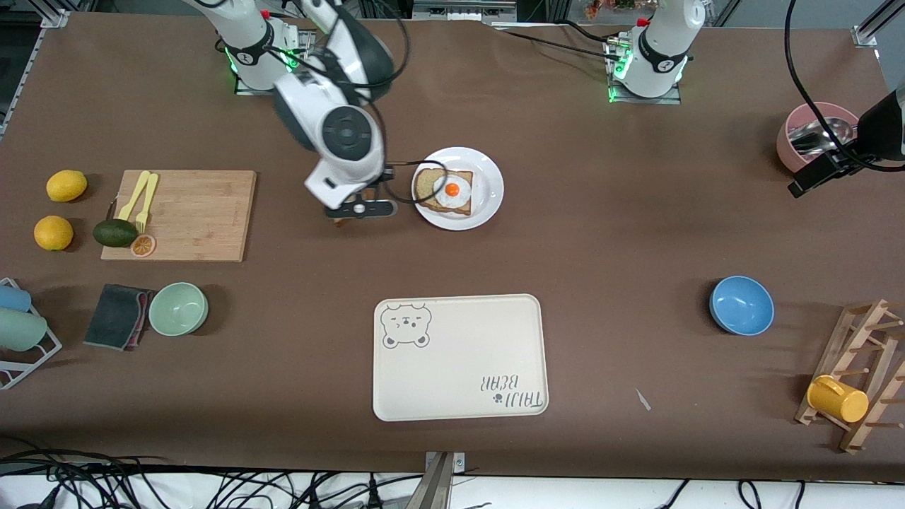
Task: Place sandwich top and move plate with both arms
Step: 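Carry the bread slice with the right gripper over the egg slice, then lay the bread slice onto the egg slice and open the right gripper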
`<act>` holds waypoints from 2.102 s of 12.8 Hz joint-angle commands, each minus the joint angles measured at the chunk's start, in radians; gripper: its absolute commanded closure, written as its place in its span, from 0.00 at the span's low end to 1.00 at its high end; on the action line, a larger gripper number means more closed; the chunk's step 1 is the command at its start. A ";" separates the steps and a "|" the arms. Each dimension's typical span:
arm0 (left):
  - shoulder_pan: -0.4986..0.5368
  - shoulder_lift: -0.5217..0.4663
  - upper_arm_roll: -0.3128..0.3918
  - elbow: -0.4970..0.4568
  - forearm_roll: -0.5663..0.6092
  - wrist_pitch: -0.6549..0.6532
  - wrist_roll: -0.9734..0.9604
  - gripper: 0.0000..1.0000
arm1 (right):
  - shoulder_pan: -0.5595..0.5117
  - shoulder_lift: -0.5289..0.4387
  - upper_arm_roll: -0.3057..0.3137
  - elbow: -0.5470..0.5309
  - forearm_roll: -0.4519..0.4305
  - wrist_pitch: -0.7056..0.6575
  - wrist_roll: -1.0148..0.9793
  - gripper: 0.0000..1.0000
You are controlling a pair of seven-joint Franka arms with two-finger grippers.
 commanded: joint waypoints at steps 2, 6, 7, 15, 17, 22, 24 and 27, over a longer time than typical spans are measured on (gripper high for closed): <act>0.005 -0.007 -0.001 -0.008 -0.015 0.003 0.017 0.00 | 0.124 0.185 -0.003 0.290 -0.001 -0.073 0.141 1.00; 0.013 0.011 -0.001 0.002 -0.017 0.007 0.015 0.00 | 0.222 0.279 -0.007 0.335 -0.010 -0.051 0.270 1.00; 0.013 0.014 -0.001 0.010 -0.021 0.007 0.011 0.00 | 0.222 0.294 -0.005 0.358 -0.004 -0.053 0.267 1.00; 0.013 0.014 -0.001 0.010 -0.041 0.002 0.006 0.00 | 0.256 0.323 -0.008 0.418 -0.001 -0.065 0.319 1.00; 0.011 0.016 -0.002 0.012 -0.047 0.002 0.005 0.00 | 0.263 0.331 -0.008 0.415 -0.004 -0.065 0.368 1.00; 0.011 0.026 -0.004 0.007 -0.049 0.002 0.006 0.00 | 0.248 0.322 -0.013 0.416 -0.002 -0.087 0.387 0.01; 0.011 0.031 -0.004 0.010 -0.062 0.002 0.003 0.00 | 0.210 0.305 -0.011 0.437 0.001 -0.143 0.367 0.00; 0.011 0.029 -0.002 0.012 -0.069 0.002 0.005 0.00 | 0.109 0.212 -0.011 0.439 0.005 -0.174 0.291 0.00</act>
